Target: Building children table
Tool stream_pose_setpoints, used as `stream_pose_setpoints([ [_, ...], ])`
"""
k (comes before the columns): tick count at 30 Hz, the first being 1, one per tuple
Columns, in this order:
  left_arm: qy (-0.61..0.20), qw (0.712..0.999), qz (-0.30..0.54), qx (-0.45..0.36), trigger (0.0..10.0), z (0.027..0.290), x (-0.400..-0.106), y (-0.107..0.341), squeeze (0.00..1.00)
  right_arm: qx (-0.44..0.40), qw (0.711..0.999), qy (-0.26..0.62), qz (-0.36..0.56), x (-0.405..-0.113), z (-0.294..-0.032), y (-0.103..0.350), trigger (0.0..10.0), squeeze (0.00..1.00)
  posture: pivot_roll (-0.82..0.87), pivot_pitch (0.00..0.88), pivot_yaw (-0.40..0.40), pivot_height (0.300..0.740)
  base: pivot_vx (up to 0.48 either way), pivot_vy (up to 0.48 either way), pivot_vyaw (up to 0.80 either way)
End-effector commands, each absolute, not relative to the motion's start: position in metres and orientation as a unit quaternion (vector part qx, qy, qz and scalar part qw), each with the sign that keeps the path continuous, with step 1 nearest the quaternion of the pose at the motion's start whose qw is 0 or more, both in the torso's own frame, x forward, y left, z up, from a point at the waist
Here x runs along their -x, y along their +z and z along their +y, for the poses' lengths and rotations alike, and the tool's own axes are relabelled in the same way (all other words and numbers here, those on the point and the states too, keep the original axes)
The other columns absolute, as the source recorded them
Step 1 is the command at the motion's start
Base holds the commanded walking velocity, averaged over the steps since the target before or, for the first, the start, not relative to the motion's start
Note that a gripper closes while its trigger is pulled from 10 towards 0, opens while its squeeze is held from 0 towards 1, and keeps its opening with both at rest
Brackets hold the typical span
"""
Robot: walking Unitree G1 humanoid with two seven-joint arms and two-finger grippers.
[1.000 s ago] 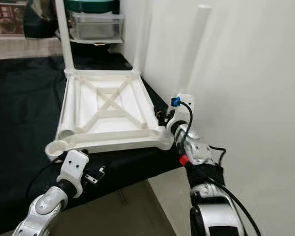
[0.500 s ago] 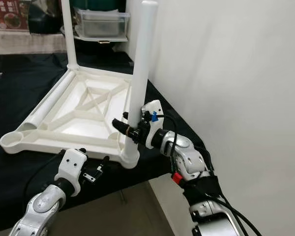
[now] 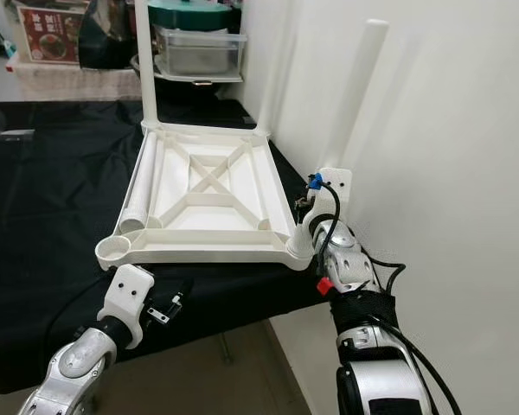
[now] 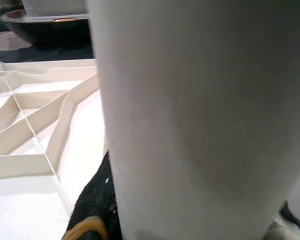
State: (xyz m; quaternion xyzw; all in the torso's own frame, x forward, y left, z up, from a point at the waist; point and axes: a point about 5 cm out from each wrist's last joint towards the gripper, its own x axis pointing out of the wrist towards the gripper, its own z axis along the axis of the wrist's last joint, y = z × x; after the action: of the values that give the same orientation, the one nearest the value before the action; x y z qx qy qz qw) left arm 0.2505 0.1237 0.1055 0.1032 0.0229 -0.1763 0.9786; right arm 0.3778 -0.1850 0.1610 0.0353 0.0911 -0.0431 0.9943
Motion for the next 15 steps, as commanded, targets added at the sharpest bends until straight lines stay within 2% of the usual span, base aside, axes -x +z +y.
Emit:
stream_pose_setpoints([
  [1, -0.181, 0.977, 0.026, -0.109, 10.0, 0.122, -0.251, 0.104, 0.0, -0.019, 0.985, -0.019, 0.168, -0.373, -0.175, 0.132, 10.0, 0.0, 0.05, 0.0, -0.149, 0.74, 0.0, 0.0, 0.0],
  [5, -0.181, 0.977, 0.026, -0.109, 10.0, 0.122, -0.251, 0.104, 0.0, -0.047, 0.991, 0.034, 0.123, -0.376, -0.159, 0.146, 10.0, 0.0, 0.05, 0.0, -0.151, 0.74, 0.0, 0.0, 0.0],
  [6, -0.18, 0.977, 0.025, -0.108, 10.0, 0.122, -0.252, 0.104, 0.0, -0.063, 0.991, 0.051, 0.102, -0.378, -0.156, 0.153, 10.0, 1.0, 0.05, 0.0, -0.154, 0.74, 0.0, 0.0, 0.0],
  [8, -0.18, 0.977, 0.024, -0.107, 10.0, 0.121, -0.252, 0.105, 0.0, -0.075, 0.991, 0.083, 0.074, -0.379, -0.152, 0.165, 10.0, 1.0, 0.05, 0.0, -0.155, 0.74, 0.0, 0.0, 0.0],
  [9, -0.181, 0.978, 0.024, -0.106, 10.0, 0.121, -0.252, 0.104, 0.0, -0.098, 0.985, 0.134, 0.047, -0.378, -0.145, 0.178, 10.0, 0.0, 0.05, 0.0, -0.153, 0.74, 0.0, 0.0, 0.0],
  [10, -0.181, 0.978, 0.024, -0.106, 10.0, 0.121, -0.252, 0.104, 0.0, -0.098, 0.985, 0.134, 0.047, -0.378, -0.145, 0.178, 10.0, 0.0, 0.05, 0.0, -0.153, 0.74, 0.0, 0.0, 0.0],
  [11, -0.181, 0.977, 0.025, -0.107, 10.0, 0.121, -0.251, 0.104, 0.0, -0.116, 0.971, 0.209, 0.009, -0.372, -0.136, 0.194, 10.0, 0.0, 0.05, 0.0, -0.153, 0.74, 0.0, 0.0, 0.0],
  [12, -0.181, 0.977, 0.025, -0.107, 10.0, 0.121, -0.251, 0.104, 0.0, -0.116, 0.971, 0.209, 0.009, -0.372, -0.136, 0.194, 10.0, 0.0, 0.05, 0.0, -0.153, 0.74, 0.0, 0.0, 0.0],
  [13, -0.181, 0.977, 0.025, -0.107, 10.0, 0.121, -0.251, 0.104, 0.0, -0.127, 0.951, 0.281, -0.02, -0.363, -0.128, 0.206, 10.0, 0.0, 0.05, 0.0, -0.153, 0.74, 0.0, 0.0, 0.0],
  [14, -0.181, 0.977, 0.025, -0.107, 10.0, 0.121, -0.251, 0.104, 0.0, -0.127, 0.951, 0.281, -0.02, -0.363, -0.128, 0.206, 10.0, 0.0, 0.05, 0.0, -0.153, 0.74, 0.0, 0.0, 0.0],
  [15, -0.18, 0.977, 0.025, -0.107, 10.0, 0.122, -0.251, 0.104, 0.0, -0.118, 0.922, 0.367, -0.035, -0.349, -0.12, 0.213, 10.0, 0.0, 0.05, 0.0, -0.153, 0.74, 0.0, 0.0, 0.0],
])
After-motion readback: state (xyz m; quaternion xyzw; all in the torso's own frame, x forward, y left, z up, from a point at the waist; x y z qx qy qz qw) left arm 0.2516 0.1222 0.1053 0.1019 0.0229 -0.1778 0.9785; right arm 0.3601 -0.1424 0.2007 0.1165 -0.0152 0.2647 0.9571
